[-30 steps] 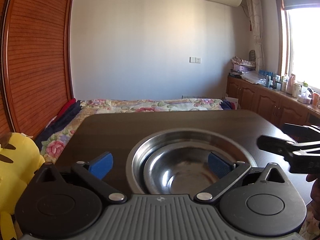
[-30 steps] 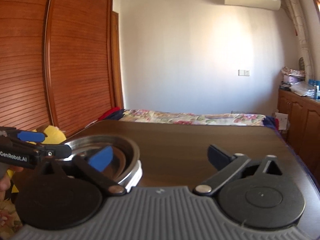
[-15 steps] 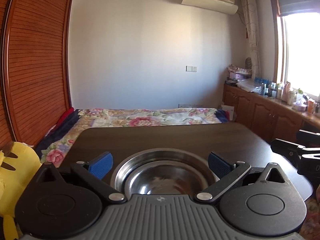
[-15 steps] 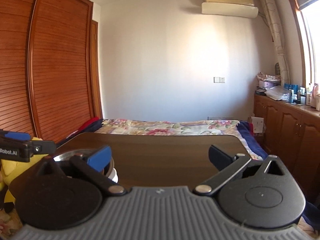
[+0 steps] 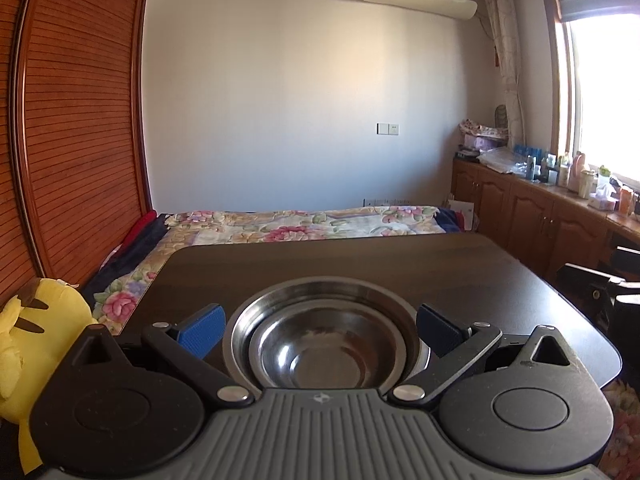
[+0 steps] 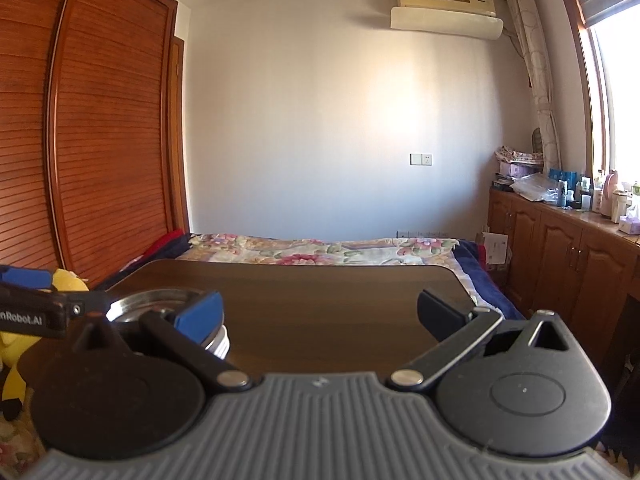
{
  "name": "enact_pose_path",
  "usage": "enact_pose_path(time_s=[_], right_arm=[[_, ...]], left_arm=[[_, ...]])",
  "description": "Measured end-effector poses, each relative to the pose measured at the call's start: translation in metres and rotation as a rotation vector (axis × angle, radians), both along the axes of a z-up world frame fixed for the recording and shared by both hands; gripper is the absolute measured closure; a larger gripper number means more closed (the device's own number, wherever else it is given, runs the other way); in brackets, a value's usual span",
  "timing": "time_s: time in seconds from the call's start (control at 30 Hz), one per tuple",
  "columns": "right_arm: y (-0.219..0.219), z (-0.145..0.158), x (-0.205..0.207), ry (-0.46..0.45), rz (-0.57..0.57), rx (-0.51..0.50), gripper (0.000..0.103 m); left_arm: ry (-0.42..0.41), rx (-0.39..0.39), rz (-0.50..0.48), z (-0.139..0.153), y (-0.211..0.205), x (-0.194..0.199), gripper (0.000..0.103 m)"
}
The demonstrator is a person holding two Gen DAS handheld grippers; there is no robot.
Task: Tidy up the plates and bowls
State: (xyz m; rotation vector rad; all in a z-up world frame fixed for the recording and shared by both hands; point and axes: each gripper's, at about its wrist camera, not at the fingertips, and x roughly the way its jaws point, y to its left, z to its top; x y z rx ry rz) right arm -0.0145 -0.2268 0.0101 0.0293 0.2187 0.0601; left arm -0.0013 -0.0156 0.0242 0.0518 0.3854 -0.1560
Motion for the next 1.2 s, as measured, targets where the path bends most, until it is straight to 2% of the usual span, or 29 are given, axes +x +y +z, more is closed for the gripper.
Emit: enact_pose_path(time_s=[0.27, 0.9, 1.2], right_arm=[[0.004, -0.001, -0.005, 0.01, 0.002, -0.008, 0.0], [0.002, -0.025, -0.002, 0.078, -0.027, -0.019, 0.0], [-0.001, -0.025, -0.004, 0.081, -0.026, -0.014, 0.0]], left_arm=[[0.01, 0.017, 0.011, -0.008, 0.001, -0.007, 0.0], [0.058, 0.025, 0.043, -0.039, 0.003, -0.006, 0.0], [0.055, 0.029, 0.052, -0.04, 0.002, -0.007, 0.0]])
